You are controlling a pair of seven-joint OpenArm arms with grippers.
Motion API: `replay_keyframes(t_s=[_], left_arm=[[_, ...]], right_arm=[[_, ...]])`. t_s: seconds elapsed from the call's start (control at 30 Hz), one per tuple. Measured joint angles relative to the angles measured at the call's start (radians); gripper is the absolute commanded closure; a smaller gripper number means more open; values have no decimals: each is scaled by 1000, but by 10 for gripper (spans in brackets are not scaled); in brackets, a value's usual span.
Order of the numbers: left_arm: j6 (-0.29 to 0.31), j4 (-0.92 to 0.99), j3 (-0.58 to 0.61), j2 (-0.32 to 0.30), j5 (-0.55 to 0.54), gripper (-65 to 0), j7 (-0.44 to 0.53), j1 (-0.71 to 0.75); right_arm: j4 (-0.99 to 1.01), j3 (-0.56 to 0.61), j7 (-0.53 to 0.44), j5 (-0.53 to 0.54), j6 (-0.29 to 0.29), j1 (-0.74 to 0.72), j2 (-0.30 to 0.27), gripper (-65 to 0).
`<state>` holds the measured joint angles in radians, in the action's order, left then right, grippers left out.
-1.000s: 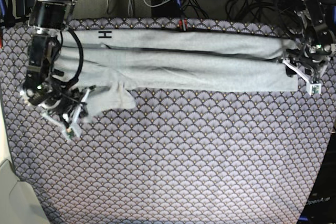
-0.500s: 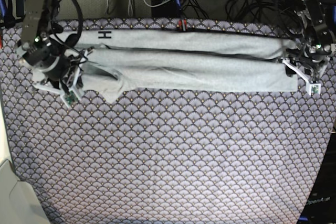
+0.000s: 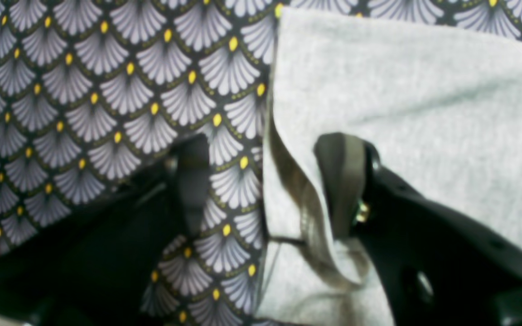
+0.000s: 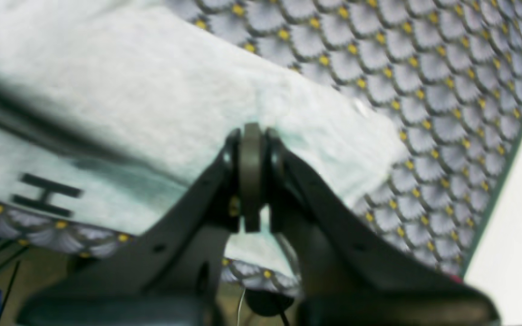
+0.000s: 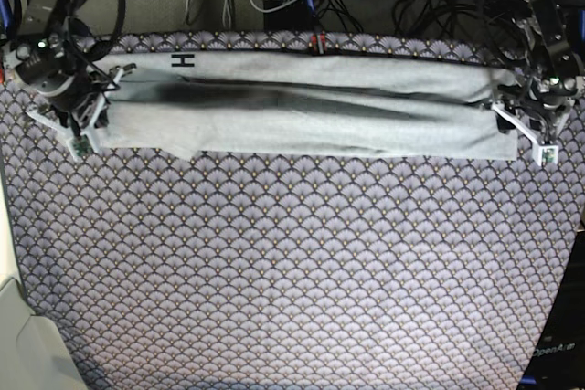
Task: Fold the T-shirt properly
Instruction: 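Grasp the sleeve with the right gripper and tuck it onto the strip, then hold both strip ends and pull them apart to straighten the strip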
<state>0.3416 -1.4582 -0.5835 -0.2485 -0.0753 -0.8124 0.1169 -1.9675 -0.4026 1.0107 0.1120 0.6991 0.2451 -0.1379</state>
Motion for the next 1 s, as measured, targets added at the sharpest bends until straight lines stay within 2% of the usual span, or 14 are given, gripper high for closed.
replay_keyframes(t_s=[0.17,0.3,0.53,0.83,1.0], left_arm=[[0,0,0,0,0,-367,0,0],[0,0,0,0,0,-367,0,1],[0,0,0,0,-7,-367,6,13],[0,0,0,-1,-7,-368,7,13],[0,0,0,-2,-7,-369,6,13]], right_arm=[[0,-10,-2,0,0,41,5,0],[1,-11,-5,0,0,55,42,0],[3,-11,2,-3,0,57,50,0],[50,-12,8,-4,0,38,42,-167],[50,-12,7,-3,0,38,41,-203]])
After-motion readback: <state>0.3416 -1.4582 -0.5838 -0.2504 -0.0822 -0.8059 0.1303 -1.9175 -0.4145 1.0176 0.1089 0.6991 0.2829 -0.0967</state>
